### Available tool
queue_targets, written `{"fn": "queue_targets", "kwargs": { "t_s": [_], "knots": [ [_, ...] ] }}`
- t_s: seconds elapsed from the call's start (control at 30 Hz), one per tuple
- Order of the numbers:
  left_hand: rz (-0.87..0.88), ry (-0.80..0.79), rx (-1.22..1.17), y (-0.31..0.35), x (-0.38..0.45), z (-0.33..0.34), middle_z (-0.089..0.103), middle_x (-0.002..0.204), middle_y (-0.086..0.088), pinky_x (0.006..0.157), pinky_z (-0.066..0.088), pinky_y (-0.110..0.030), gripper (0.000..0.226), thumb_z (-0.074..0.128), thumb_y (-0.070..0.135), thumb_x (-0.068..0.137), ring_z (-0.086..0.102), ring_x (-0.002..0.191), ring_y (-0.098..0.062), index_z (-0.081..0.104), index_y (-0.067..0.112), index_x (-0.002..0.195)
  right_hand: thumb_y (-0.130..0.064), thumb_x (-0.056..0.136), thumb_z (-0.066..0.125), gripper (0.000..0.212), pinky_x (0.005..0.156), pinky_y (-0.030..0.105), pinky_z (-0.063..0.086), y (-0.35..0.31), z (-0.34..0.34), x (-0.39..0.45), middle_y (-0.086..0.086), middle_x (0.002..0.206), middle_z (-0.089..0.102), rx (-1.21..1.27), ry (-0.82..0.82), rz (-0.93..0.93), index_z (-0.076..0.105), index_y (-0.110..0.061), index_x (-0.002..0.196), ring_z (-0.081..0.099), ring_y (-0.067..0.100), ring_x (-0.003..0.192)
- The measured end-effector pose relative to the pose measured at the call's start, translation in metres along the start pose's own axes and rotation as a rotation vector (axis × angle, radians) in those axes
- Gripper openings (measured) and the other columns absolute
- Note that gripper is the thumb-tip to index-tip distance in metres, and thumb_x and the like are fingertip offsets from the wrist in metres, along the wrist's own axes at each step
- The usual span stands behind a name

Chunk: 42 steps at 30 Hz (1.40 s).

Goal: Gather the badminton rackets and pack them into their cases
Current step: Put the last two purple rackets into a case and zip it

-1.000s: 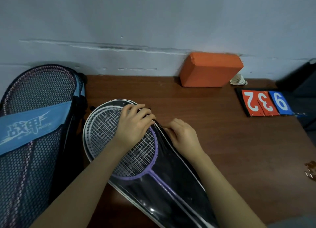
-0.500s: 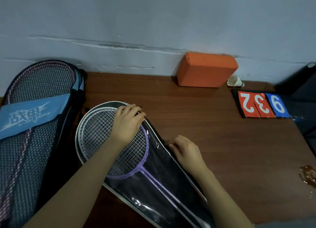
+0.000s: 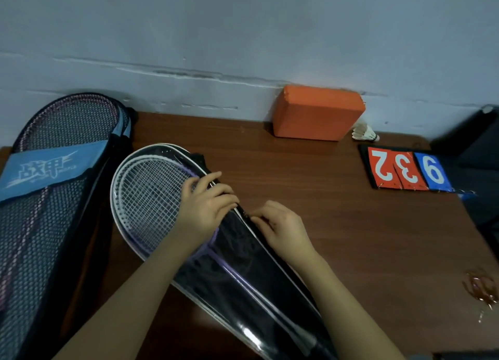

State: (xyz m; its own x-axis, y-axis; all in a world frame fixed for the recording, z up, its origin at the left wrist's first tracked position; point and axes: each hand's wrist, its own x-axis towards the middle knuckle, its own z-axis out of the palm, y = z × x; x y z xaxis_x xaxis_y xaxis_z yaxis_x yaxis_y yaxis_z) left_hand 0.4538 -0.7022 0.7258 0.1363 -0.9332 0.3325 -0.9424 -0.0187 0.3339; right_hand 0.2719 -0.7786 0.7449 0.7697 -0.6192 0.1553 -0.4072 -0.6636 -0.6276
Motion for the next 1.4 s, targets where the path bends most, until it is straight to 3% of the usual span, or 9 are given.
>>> {"fn": "queue_targets", "kwargs": {
  "t_s": [0.13, 0.27, 0.47, 0.57, 0.73, 0.87, 0.97, 1.13, 1.4],
  "knots": [
    [-0.083, 0.057, -0.068, 0.002, 0.009, 0.004, 0.067, 0.103, 0.012, 0.102, 0.017, -0.039, 0.028, 0.045, 0.037, 0.088, 0.042, 0.126, -0.021, 0.072, 0.028, 0.089, -0.018, 0.087, 0.055, 0.013, 0.061, 0.032, 0.044, 0.008, -0.009, 0.003, -0.001, 0.076, 0.06, -0.169, -0.015, -0.05, 0.066, -0.013, 0.083, 0.057, 0.02, 0.072],
    [-0.154, 0.079, -0.08, -0.002, 0.02, 0.009, 0.068, 0.104, 0.01, 0.104, 0.012, -0.039, 0.011, 0.062, 0.027, 0.085, 0.042, 0.128, -0.023, 0.073, 0.027, 0.088, -0.018, 0.084, 0.058, 0.01, 0.055, 0.03, 0.04, 0.027, -0.016, -0.008, -0.001, 0.071, 0.057, -0.306, -0.04, -0.045, 0.063, -0.014, 0.076, 0.055, 0.021, 0.066],
    [-0.249, 0.081, -0.061, -0.009, 0.036, 0.016, 0.068, 0.105, 0.004, 0.101, 0.018, -0.048, 0.01, 0.065, 0.02, 0.084, 0.041, 0.13, -0.026, 0.074, 0.022, 0.089, -0.022, 0.081, 0.058, 0.007, 0.055, 0.025, 0.039, 0.053, -0.032, -0.036, -0.006, 0.068, 0.057, -0.337, -0.047, 0.041, 0.064, -0.021, 0.077, 0.057, 0.017, 0.065],
    [-0.296, 0.002, -0.019, -0.004, 0.041, 0.022, 0.063, 0.115, 0.0, 0.103, 0.015, -0.047, 0.014, 0.061, 0.018, 0.087, 0.034, 0.134, -0.025, 0.071, 0.02, 0.096, -0.027, 0.084, 0.052, 0.016, 0.056, 0.024, 0.035, 0.054, -0.034, -0.03, -0.005, 0.07, 0.057, -0.343, -0.047, 0.063, 0.063, -0.019, 0.075, 0.056, 0.018, 0.067],
    [-0.213, -0.275, -0.192, 0.042, 0.029, 0.03, 0.041, 0.136, 0.011, 0.104, 0.004, -0.032, 0.027, 0.045, 0.025, 0.095, 0.017, 0.138, -0.011, 0.053, 0.028, 0.12, -0.011, 0.083, 0.064, 0.008, 0.058, 0.019, 0.029, 0.04, -0.032, -0.017, -0.013, 0.073, 0.05, -0.167, -0.016, 0.116, 0.065, -0.015, 0.076, 0.048, 0.011, 0.076],
    [-0.196, -0.098, -0.24, 0.053, 0.009, 0.031, 0.054, 0.116, 0.014, 0.09, 0.009, -0.024, 0.014, 0.056, 0.026, 0.09, 0.032, 0.126, -0.008, 0.062, 0.028, 0.103, -0.01, 0.086, 0.062, 0.01, 0.065, 0.016, 0.035, 0.032, -0.032, -0.013, -0.012, 0.079, 0.057, -0.041, -0.003, 0.116, 0.07, -0.015, 0.085, 0.052, 0.006, 0.08],
    [-0.187, -0.068, -0.212, 0.043, 0.016, 0.028, 0.06, 0.099, 0.014, 0.086, 0.011, -0.026, 0.005, 0.063, 0.029, 0.085, 0.044, 0.112, -0.011, 0.068, 0.028, 0.086, -0.012, 0.087, 0.062, 0.01, 0.067, 0.024, 0.044, 0.034, -0.033, -0.017, -0.006, 0.082, 0.063, -0.031, -0.007, 0.116, 0.071, -0.016, 0.085, 0.056, 0.007, 0.079],
    [-0.278, -0.069, -0.211, 0.042, 0.032, 0.034, 0.062, 0.099, 0.013, 0.092, 0.012, -0.03, 0.011, 0.062, 0.032, 0.086, 0.043, 0.116, -0.013, 0.072, 0.028, 0.086, -0.013, 0.084, 0.065, 0.01, 0.056, 0.029, 0.041, 0.056, -0.039, -0.032, -0.001, 0.071, 0.058, -0.203, -0.008, 0.115, 0.064, -0.012, 0.074, 0.054, 0.018, 0.066],
    [-0.429, 0.03, -0.151, 0.047, 0.041, 0.048, 0.064, 0.102, 0.009, 0.089, 0.014, -0.028, 0.011, 0.061, 0.027, 0.087, 0.046, 0.112, -0.016, 0.072, 0.025, 0.088, -0.015, 0.08, 0.064, 0.004, 0.057, 0.029, 0.039, 0.093, -0.062, -0.074, -0.001, 0.071, 0.06, -0.337, -0.033, 0.199, 0.065, -0.015, 0.077, 0.059, 0.024, 0.067]
  ]
}}
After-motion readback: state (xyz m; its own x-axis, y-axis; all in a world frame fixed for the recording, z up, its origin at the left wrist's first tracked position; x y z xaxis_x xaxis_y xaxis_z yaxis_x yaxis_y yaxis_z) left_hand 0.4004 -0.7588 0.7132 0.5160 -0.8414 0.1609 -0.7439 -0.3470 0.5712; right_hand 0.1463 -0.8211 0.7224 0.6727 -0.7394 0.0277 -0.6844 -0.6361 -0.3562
